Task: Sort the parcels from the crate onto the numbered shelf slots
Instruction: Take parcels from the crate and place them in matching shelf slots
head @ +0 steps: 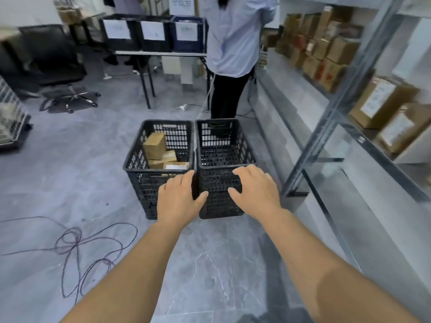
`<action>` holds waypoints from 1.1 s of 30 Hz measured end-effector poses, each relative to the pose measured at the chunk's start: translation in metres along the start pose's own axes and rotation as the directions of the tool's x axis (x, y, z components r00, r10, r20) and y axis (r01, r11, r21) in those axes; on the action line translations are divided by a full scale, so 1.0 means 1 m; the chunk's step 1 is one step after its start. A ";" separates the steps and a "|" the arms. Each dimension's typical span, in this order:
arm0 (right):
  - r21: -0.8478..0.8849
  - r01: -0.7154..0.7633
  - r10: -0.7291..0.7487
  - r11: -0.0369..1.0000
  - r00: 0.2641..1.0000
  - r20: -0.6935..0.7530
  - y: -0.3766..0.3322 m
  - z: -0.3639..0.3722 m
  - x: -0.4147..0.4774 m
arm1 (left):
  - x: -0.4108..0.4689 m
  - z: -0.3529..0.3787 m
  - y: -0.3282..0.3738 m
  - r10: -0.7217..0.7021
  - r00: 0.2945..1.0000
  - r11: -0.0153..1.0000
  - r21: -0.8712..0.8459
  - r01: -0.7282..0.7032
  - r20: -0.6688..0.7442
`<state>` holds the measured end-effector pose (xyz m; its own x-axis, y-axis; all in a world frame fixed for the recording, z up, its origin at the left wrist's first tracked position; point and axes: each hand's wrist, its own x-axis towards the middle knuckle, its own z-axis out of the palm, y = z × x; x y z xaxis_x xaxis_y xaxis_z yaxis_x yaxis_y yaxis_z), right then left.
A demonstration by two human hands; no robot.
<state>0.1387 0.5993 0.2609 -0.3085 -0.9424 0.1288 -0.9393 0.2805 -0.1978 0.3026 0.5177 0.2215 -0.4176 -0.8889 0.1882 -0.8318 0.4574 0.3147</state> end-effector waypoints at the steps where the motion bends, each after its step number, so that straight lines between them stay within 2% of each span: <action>1: 0.005 0.019 -0.019 1.000 1.000 0.007 -0.005 0.003 0.011 | 0.007 -0.001 -0.007 -0.016 1.000 1.000 0.008 0.016 -0.002; 10: 0.029 0.139 -0.141 0.990 0.988 0.066 -0.025 0.039 0.133 | 0.107 0.013 -0.053 -0.101 0.995 0.993 0.061 0.103 -0.024; 21: 0.050 0.197 -0.201 0.979 0.972 0.120 -0.016 0.074 0.307 | 0.261 0.047 -0.076 -0.175 0.984 0.982 0.076 0.173 0.018; 33: 0.048 0.200 -0.206 0.979 0.947 0.245 -0.036 0.130 0.412 | 0.324 0.083 -0.157 -0.298 0.947 0.953 0.086 0.289 0.123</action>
<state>0.0655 0.1772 0.1946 -0.0621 -0.9952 -0.0755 -0.9737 0.0770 -0.2143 0.2674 0.1558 0.1558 -0.1922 -0.9809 -0.0299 -0.9453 0.1769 0.2742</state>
